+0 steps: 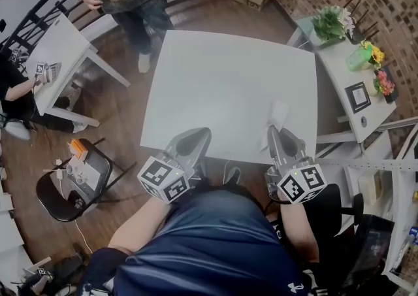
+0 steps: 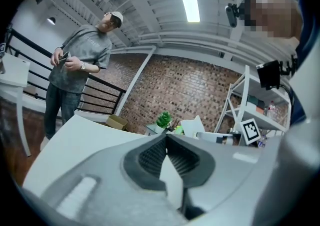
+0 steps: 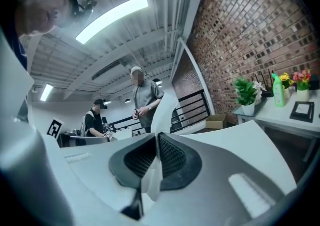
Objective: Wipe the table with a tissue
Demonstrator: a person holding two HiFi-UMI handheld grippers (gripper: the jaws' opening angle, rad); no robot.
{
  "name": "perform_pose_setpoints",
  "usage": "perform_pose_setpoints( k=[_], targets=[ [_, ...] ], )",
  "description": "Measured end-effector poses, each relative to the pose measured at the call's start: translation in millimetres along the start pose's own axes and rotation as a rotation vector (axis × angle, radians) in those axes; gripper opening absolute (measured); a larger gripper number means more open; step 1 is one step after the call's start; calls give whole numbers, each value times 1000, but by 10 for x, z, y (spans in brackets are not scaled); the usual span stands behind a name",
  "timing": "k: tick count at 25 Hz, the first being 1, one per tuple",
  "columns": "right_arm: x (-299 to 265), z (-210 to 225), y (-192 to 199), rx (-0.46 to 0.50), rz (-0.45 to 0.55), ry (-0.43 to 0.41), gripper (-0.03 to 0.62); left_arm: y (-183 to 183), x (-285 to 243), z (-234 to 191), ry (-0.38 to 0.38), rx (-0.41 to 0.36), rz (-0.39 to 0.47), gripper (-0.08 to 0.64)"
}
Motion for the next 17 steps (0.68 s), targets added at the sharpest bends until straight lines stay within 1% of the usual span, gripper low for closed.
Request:
perform_pose_setpoints(
  k=[3, 6, 10, 17],
  targets=[
    [-5, -46, -56, 54, 8, 10, 14, -4, -30, 2, 23, -13, 16, 3],
    [-4, -66, -124, 96, 16, 13, 14, -76, -62, 26, 24, -27, 20, 3],
    [-17, -106, -229, 142, 28, 13, 14, -97, -81, -9, 41, -31, 53, 3],
    [-86, -124, -332, 183, 35, 13, 12, -240, -85, -36, 12, -36, 42, 3]
  ],
)
Point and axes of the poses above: the fingertips, and each gripper's own axes: x backward along the fingers, z to its right, y out of its underside, the point moved 4 cm from there along x, backward along the fingers, and after that the axes turned 12 degrees about -y, right-handed, at the moved point
